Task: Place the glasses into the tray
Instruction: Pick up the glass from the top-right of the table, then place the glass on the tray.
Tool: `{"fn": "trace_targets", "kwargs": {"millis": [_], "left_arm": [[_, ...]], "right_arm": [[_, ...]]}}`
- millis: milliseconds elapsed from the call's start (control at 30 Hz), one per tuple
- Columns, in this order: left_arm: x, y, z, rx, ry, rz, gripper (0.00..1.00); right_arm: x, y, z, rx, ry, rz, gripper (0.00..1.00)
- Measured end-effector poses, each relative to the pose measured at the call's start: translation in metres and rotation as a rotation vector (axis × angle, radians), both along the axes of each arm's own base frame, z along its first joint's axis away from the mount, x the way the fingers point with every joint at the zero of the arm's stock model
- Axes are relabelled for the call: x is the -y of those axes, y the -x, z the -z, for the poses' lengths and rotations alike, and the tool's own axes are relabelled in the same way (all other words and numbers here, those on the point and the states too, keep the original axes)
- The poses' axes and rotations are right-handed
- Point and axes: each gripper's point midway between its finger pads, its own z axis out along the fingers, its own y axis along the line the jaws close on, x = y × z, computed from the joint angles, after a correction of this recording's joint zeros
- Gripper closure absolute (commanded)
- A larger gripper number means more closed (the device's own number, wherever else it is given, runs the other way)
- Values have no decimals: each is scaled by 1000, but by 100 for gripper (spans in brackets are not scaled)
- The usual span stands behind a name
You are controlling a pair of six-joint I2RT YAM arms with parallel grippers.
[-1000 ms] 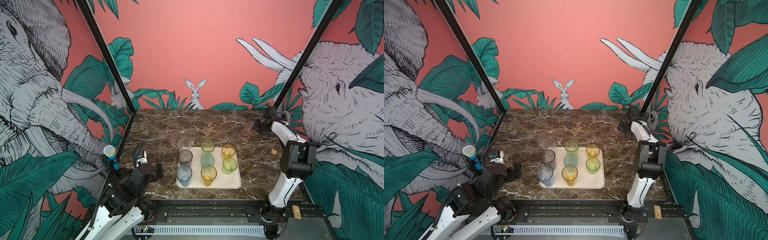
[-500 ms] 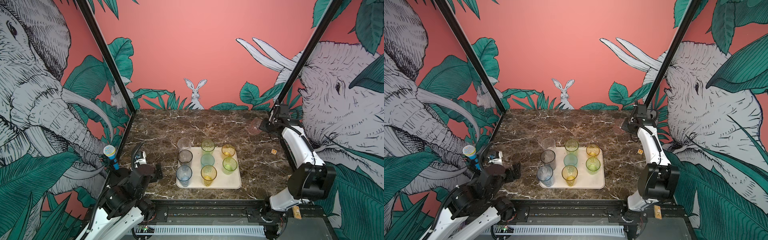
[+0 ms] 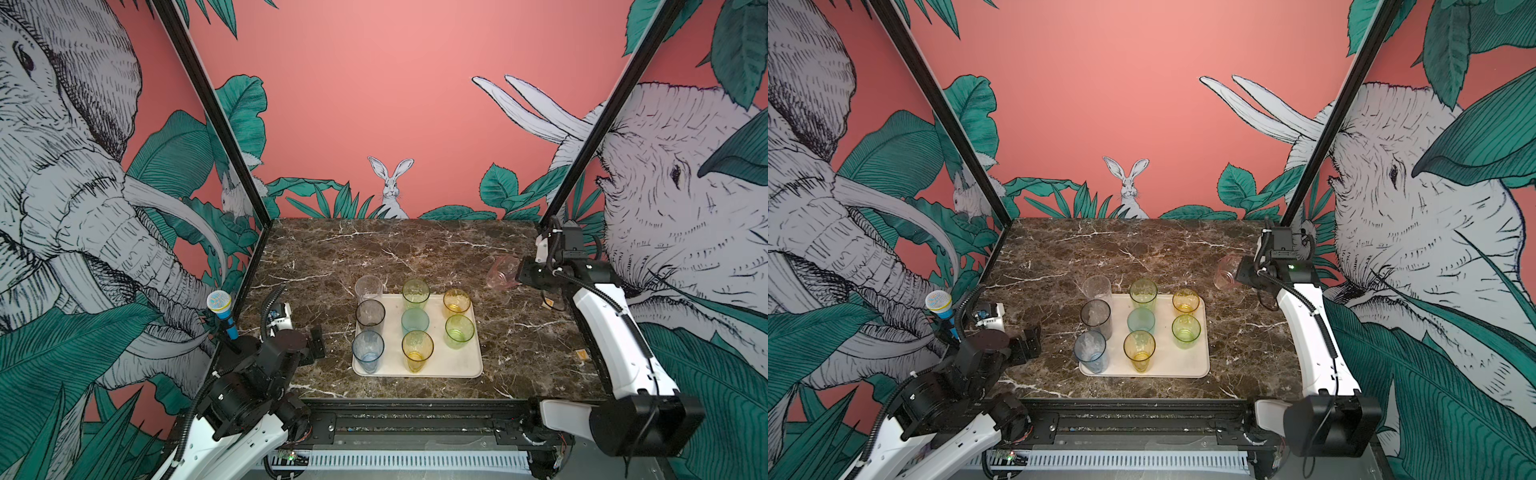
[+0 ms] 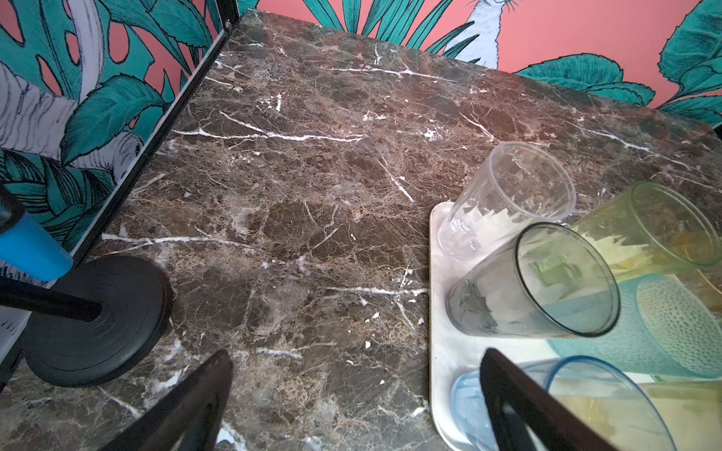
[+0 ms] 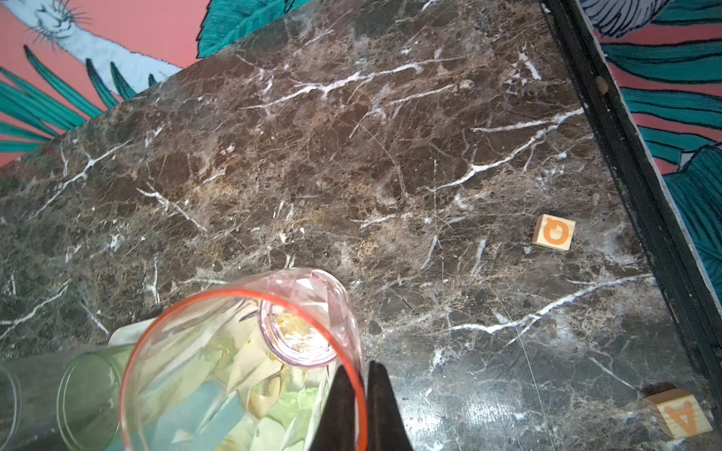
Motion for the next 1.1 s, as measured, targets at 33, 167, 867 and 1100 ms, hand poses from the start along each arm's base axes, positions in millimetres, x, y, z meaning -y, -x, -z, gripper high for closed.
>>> {"fn": "trace_targets", "kwargs": {"millis": [33,167,867,1100], "left_arm": [[0,0,0,0,-1,0,1],[0,0,0,0,0,1,1],[0,1,-1,4,7,4,1],[2,1,1,-1,10,10,1]], "right_arm": [[-2,8,2,-9,2,-10,100],[-9,37,12,-54,8,-41,100],[-33,135,27,-208,136,-226,100],[-45,153,35,-226,172,-297,100]]}}
